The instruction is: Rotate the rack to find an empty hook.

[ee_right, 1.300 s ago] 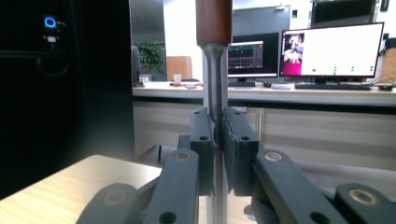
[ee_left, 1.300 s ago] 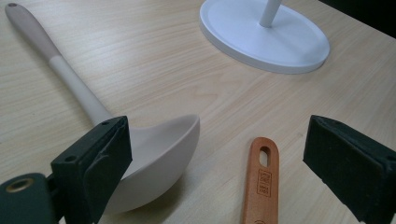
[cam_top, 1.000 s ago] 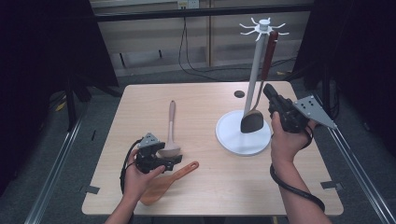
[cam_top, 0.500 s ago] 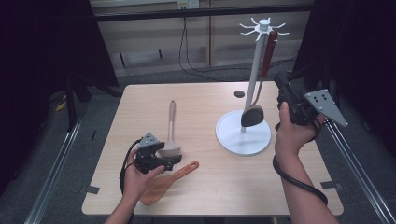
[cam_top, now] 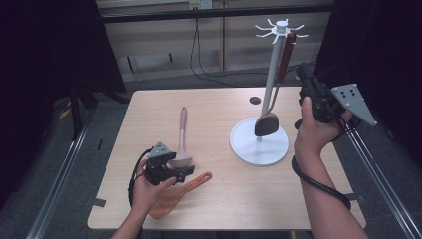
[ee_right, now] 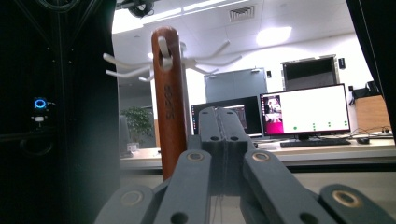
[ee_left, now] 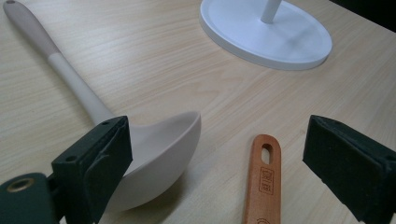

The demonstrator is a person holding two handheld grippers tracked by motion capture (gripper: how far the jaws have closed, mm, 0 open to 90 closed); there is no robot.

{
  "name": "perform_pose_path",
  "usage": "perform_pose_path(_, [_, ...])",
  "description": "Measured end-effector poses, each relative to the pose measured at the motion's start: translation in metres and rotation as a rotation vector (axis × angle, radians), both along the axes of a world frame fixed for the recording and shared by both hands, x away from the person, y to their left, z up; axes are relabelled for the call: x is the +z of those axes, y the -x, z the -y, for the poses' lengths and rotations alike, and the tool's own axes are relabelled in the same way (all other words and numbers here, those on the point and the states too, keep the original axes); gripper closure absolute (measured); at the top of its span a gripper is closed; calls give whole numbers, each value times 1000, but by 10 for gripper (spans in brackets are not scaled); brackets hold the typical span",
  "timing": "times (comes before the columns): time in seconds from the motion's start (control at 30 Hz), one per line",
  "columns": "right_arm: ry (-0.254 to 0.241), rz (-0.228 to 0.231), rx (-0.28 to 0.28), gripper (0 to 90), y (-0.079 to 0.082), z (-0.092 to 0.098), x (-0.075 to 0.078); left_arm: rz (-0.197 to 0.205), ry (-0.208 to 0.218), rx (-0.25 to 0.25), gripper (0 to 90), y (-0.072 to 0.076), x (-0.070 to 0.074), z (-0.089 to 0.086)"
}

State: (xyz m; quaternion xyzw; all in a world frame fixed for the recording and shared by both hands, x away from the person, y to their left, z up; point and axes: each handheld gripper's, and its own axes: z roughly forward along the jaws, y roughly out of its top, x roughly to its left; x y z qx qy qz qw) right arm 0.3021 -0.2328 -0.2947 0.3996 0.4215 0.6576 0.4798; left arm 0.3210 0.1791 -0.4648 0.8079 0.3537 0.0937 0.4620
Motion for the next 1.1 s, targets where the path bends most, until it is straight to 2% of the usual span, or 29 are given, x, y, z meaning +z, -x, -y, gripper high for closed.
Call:
perform_pose_path(0.03, [-16, 5, -1, 900, -1, -1, 2, 0, 2, 0, 78, 0, 0, 0])
perform_pose_path(0.13, [-13, 20, -9, 900, -6, 0, 11, -1, -4, -1, 78, 0, 0, -1])
perform_pose_path(0.3, [-14, 17, -23, 900, -13, 3, 18, -4, 2, 7, 78, -1, -1, -1])
perform_pose_path(0.43, [-53, 8, -35, 900, -21, 8, 24, -5, 1, 3, 78, -2, -1, -3])
perform_pose_path(0.67, [-66, 1, -34, 900, -32, 16, 32, -4, 6, 14, 78, -2, 0, -4])
perform_pose_path(0.83, [-57, 1, -14, 900, -38, 17, 38, -2, 4, 17, 78, -1, 0, -6])
perform_pose_path(1.1, [-46, 12, 10, 900, -45, 15, 47, -3, 22, 31, 78, -1, 1, -7])
